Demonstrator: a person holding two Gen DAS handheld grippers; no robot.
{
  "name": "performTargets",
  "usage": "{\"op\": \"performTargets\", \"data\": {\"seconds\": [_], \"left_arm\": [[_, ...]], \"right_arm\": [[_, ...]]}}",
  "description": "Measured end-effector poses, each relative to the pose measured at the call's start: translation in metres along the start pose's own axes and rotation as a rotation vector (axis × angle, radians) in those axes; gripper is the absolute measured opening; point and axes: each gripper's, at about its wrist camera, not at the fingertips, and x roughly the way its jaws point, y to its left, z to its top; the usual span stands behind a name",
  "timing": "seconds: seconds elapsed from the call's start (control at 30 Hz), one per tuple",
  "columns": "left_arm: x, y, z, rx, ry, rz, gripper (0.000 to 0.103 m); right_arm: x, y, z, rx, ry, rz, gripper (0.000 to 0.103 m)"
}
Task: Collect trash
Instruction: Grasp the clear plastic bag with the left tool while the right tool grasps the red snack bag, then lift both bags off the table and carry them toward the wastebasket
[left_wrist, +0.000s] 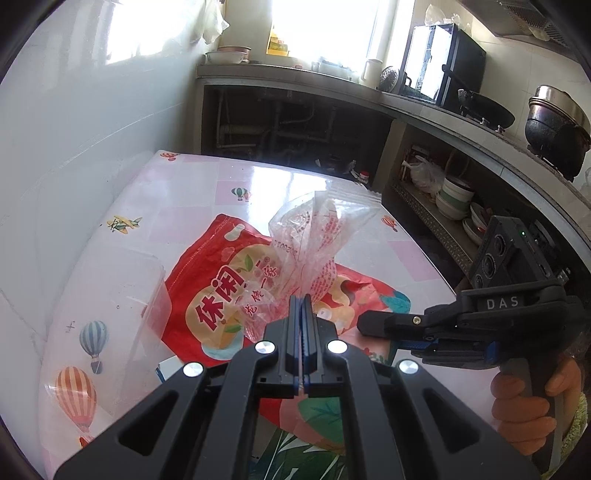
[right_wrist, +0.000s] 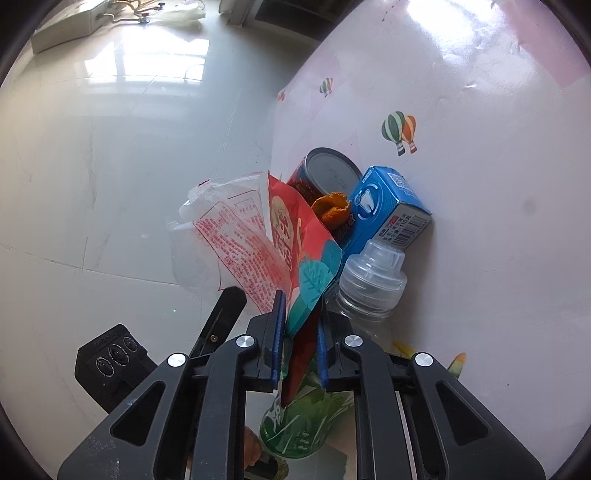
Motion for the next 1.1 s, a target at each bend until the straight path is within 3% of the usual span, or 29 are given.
{"op": "performTargets", "data": {"seconds": [0.23,0.77,1.1], "left_arm": [[-0.02,0.007,0.006,-0.029,-0.043,0.01,0.001],[-0.056,0.01,0.021,-0.05,-0.129,0.026,0.001],[-0.061,0.003,0.03,-0.036,-0.159,0.006,0.001]], "right_arm": [[-0.019,0.005,-0.005,-0.035,-0.039,0.055,0.005],[-0.074,0.014,-0.006,-0.167,-0.142,0.125,0.003],[-0.072,0.004,-0.007,-0.181,-0.215,0.141,0.003]]}}
